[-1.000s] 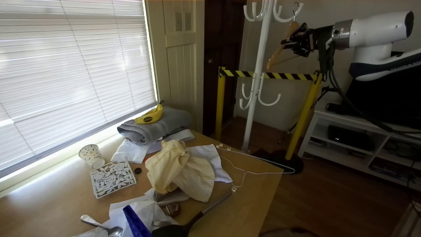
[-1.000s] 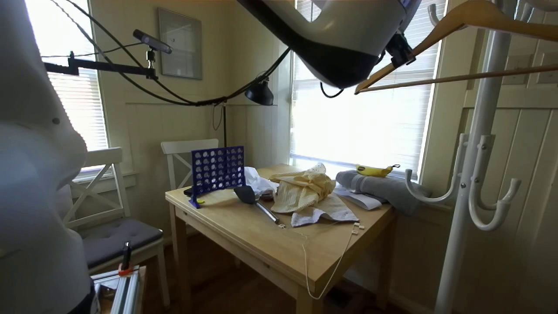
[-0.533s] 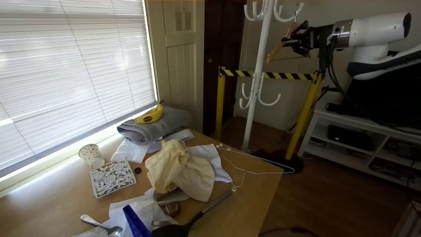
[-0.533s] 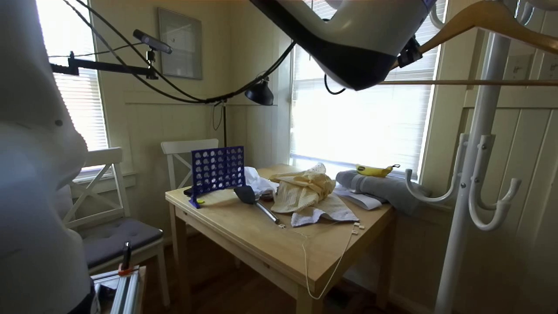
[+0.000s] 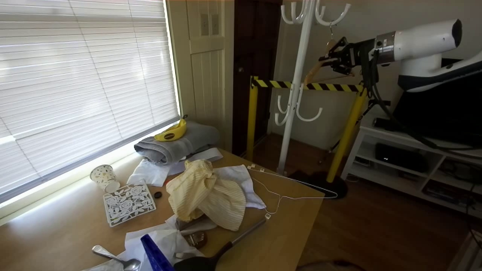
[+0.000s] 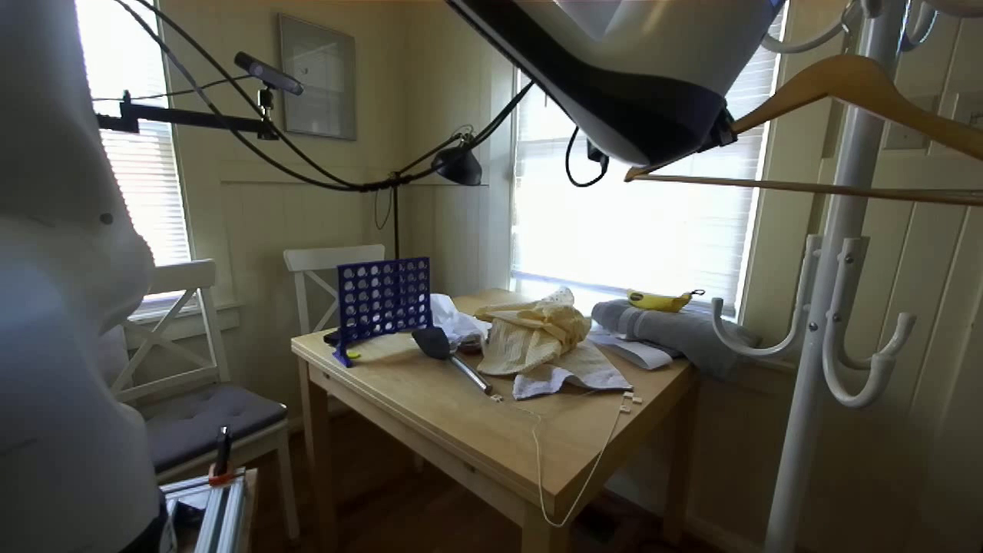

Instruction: Put the hanger on the stand

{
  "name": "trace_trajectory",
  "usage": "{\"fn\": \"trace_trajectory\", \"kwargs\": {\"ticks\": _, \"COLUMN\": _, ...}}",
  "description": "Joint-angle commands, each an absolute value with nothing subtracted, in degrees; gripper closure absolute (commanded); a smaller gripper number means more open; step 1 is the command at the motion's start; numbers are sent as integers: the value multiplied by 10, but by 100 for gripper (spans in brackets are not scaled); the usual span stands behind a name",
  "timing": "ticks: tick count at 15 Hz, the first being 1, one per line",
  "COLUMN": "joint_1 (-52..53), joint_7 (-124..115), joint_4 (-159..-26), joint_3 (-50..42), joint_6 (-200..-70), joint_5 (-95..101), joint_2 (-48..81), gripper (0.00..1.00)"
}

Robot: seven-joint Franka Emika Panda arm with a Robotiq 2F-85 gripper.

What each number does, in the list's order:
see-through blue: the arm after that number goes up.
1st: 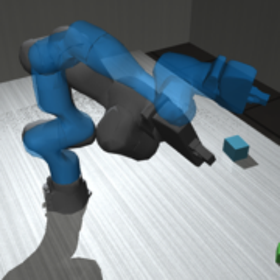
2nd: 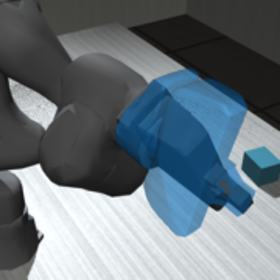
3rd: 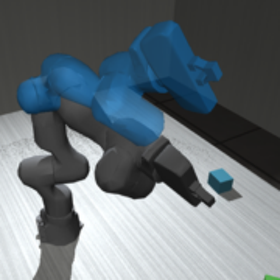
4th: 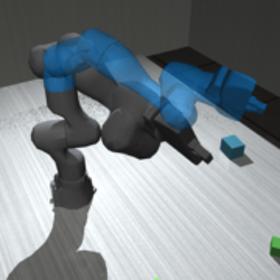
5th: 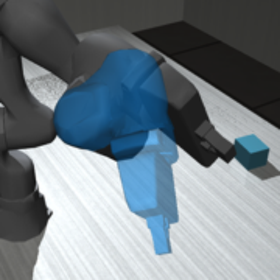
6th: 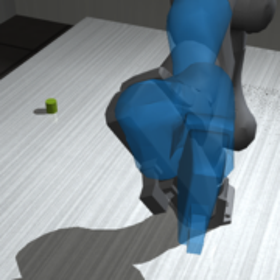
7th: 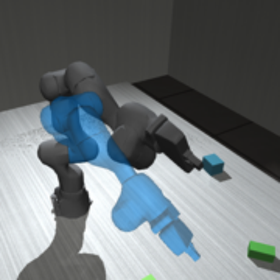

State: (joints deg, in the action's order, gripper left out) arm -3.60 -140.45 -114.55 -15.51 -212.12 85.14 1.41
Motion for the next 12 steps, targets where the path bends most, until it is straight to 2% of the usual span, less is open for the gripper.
{"fn": "trace_trajectory", "kwargs": {"ticks": 1, "joint_1": -36, "joint_7": -1476, "joint_4": -1118, "joint_3": -156, "joint_6": -2102, "joint_5": 922, "joint_2": 18, "gripper": 54}}
{"fn": "trace_trajectory", "kwargs": {"ticks": 7, "joint_1": -24, "joint_7": -1600, "joint_4": -1160, "joint_3": -145, "joint_6": -1904, "joint_5": 1129, "joint_2": -29, "gripper": 13}}
{"fn": "trace_trajectory", "kwargs": {"ticks": 9, "joint_1": -49, "joint_7": -1451, "joint_4": -1229, "joint_3": -124, "joint_6": -1833, "joint_5": 1023, "joint_2": -48, "gripper": 1}}
{"fn": "trace_trajectory", "kwargs": {"ticks": 10, "joint_1": -32, "joint_7": -1472, "joint_4": -1232, "joint_3": -134, "joint_6": -1816, "joint_5": 1061, "joint_2": -45, "gripper": 0}}
{"fn": "trace_trajectory", "kwargs": {"ticks": 12, "joint_1": -35, "joint_7": -1385, "joint_4": -1246, "joint_3": -132, "joint_6": -1864, "joint_5": 1002, "joint_2": -45, "gripper": 0}}
